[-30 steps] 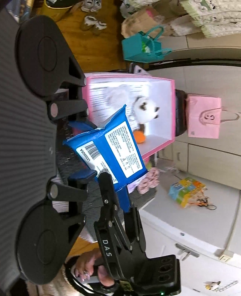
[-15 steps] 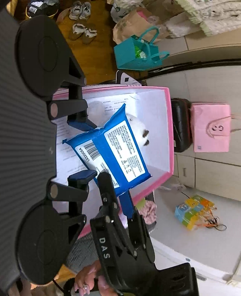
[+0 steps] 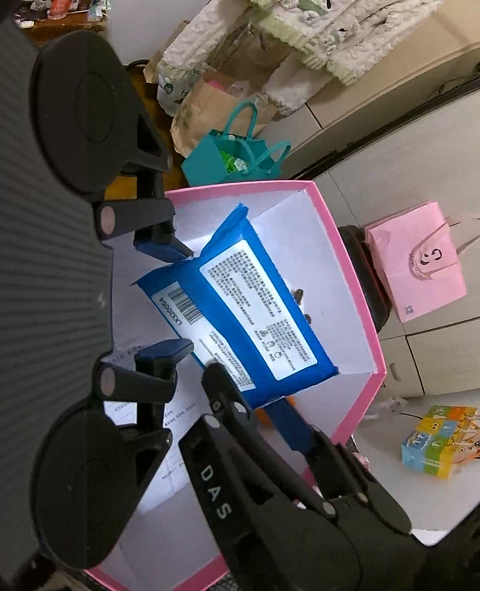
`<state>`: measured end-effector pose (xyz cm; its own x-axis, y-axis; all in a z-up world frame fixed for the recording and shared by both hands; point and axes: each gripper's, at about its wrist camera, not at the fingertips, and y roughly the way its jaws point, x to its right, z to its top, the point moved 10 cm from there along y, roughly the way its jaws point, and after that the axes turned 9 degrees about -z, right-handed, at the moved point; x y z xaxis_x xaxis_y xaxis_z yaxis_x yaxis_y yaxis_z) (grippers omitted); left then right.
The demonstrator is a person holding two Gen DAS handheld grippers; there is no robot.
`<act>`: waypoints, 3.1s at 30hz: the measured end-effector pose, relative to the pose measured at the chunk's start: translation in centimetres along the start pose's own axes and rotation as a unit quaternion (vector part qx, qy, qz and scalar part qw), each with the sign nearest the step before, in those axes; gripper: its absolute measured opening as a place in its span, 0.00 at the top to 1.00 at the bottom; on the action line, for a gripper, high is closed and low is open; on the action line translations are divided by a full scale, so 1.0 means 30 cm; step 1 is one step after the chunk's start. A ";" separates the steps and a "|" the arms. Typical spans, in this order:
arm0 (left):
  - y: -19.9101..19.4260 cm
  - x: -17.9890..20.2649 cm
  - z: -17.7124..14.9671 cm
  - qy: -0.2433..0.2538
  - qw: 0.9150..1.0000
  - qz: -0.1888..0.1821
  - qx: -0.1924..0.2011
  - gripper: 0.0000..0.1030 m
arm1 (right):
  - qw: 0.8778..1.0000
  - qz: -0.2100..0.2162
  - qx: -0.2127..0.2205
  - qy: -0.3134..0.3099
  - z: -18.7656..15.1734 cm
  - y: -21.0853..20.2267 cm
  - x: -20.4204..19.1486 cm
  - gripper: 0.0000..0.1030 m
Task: Organize soft objects
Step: 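Open the left gripper over the pink box to drop the blue pack, then withdraw both grippers from the box toward the remaining table items, then grasp the white wet-wipe pack with the left gripper while the right gripper grasps the pink floral scrunchie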
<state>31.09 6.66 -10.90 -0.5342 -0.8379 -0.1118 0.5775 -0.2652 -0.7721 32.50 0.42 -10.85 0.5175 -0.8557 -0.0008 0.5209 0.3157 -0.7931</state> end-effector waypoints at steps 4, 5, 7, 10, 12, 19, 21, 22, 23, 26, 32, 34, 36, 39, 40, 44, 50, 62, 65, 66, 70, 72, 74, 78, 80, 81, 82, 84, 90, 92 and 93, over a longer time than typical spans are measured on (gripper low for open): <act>-0.042 -0.005 -0.001 0.002 1.000 0.013 0.012 0.54 | 1.000 -0.009 0.006 -0.005 -0.004 -0.021 0.017 0.49; -0.049 -0.008 0.001 0.001 1.000 0.016 0.015 0.53 | 1.000 -0.011 0.009 -0.003 -0.004 -0.029 0.024 0.49; -0.062 -0.017 0.003 -0.006 1.000 0.020 0.022 0.53 | 1.000 -0.016 0.018 -0.002 -0.004 -0.045 0.037 0.49; -0.102 -0.022 -0.001 -0.014 0.999 0.022 0.031 0.53 | 0.999 -0.011 0.036 0.001 0.001 -0.088 0.050 0.49; -0.141 -0.019 -0.001 -0.017 0.999 0.022 0.040 0.53 | 0.999 -0.006 0.049 0.005 0.000 -0.126 0.052 0.49; -0.292 0.047 -0.001 -0.023 0.998 -0.010 0.055 0.48 | 0.997 0.010 0.079 0.014 -0.036 -0.292 0.044 0.49; -0.338 0.078 -0.001 -0.029 0.998 -0.028 0.058 0.46 | 0.996 0.018 0.086 0.016 -0.054 -0.339 0.040 0.49; -0.360 0.094 -0.002 -0.032 0.997 -0.038 0.058 0.46 | 0.996 0.026 0.089 0.017 -0.070 -0.371 0.040 0.49; -0.381 0.110 -0.003 -0.035 0.996 -0.047 0.060 0.45 | 0.995 0.032 0.091 0.019 -0.080 -0.392 0.039 0.49; -0.442 0.161 -0.010 -0.034 0.995 -0.067 0.061 0.44 | 0.994 0.046 0.097 0.022 -0.114 -0.464 0.039 0.49; -0.560 0.272 -0.019 0.007 0.996 -0.050 0.076 0.41 | 0.992 0.059 0.106 0.021 -0.176 -0.609 0.044 0.49; -0.592 0.312 -0.020 0.017 0.995 -0.052 0.083 0.40 | 0.992 0.055 0.110 0.021 -0.203 -0.657 0.053 0.49; -0.623 0.365 -0.020 0.032 0.994 -0.059 0.091 0.38 | 0.992 0.047 0.113 0.022 -0.240 -0.701 0.073 0.49; -0.634 0.460 -0.004 0.037 0.989 -0.088 0.109 0.32 | 0.992 0.031 0.120 0.023 -0.283 -0.743 0.100 0.49; -0.630 0.495 -0.001 0.037 0.988 -0.105 0.110 0.32 | 0.992 0.026 0.122 0.022 -0.297 -0.754 0.106 0.49; -0.616 0.630 0.006 0.074 0.981 -0.127 0.128 0.32 | 0.990 0.011 0.136 0.025 -0.356 -0.799 0.141 0.49; -0.577 0.764 0.009 0.122 0.975 -0.114 0.143 0.32 | 0.987 -0.016 0.154 0.033 -0.455 -0.863 0.202 0.48; -0.353 0.783 0.088 0.051 0.982 -0.114 0.141 0.32 | 0.983 -0.059 0.168 0.049 -0.582 -0.830 0.346 0.43; -0.298 0.771 0.106 0.027 0.984 -0.109 0.138 0.32 | 0.983 -0.058 0.165 0.050 -0.589 -0.797 0.381 0.43; -0.281 0.772 0.112 0.021 0.984 -0.108 0.139 0.32 | 0.983 -0.060 0.167 0.049 -0.589 -0.786 0.396 0.43; -0.223 0.785 0.133 0.003 0.983 -0.107 0.150 0.32 | 0.982 -0.058 0.171 0.055 -0.595 -0.747 0.442 0.41; -0.183 0.784 0.144 -0.014 0.982 -0.107 0.154 0.32 | 0.983 -0.050 0.169 0.059 -0.594 -0.720 0.465 0.41; -0.145 0.779 0.155 -0.031 0.981 -0.103 0.160 0.31 | 0.983 -0.050 0.168 0.056 -0.589 -0.689 0.491 0.41; -0.048 0.771 0.169 -0.062 0.982 -0.085 0.156 0.31 | 0.982 -0.058 0.174 0.054 -0.572 -0.638 0.542 0.41; -0.007 0.772 0.171 -0.064 0.984 -0.066 0.154 0.31 | 0.980 -0.057 0.180 0.062 -0.562 -0.613 0.572 0.41; 0.016 0.776 0.172 -0.061 0.985 -0.056 0.152 0.31 | 0.979 -0.059 0.185 0.069 -0.557 -0.599 0.592 0.41; 0.035 0.779 0.173 -0.058 0.986 -0.048 0.150 0.31 | 0.977 -0.061 0.188 0.075 -0.554 -0.587 0.609 0.41; 0.074 0.778 0.172 -0.062 0.986 -0.031 0.150 0.31 | 0.975 -0.067 0.195 0.086 -0.550 -0.561 0.647 0.41; 0.192 0.753 0.146 -0.106 0.985 -0.006 0.136 0.31 | 0.972 -0.093 0.190 0.107 -0.552 -0.469 0.744 0.41; 0.227 0.740 0.144 -0.125 0.983 -0.004 0.134 0.32 | 0.973 -0.092 0.183 0.110 -0.548 -0.434 0.768 0.41; 0.239 0.737 0.147 -0.127 0.982 0.002 0.138 0.32 | 0.973 -0.090 0.179 0.112 -0.542 -0.417 0.780 0.41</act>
<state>26.13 -15.87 -16.14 -0.3811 -0.9217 0.0723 0.7427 -0.3518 -0.5697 27.06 -30.23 -10.84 0.2561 -0.9656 -0.0460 0.8132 0.2409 -0.5297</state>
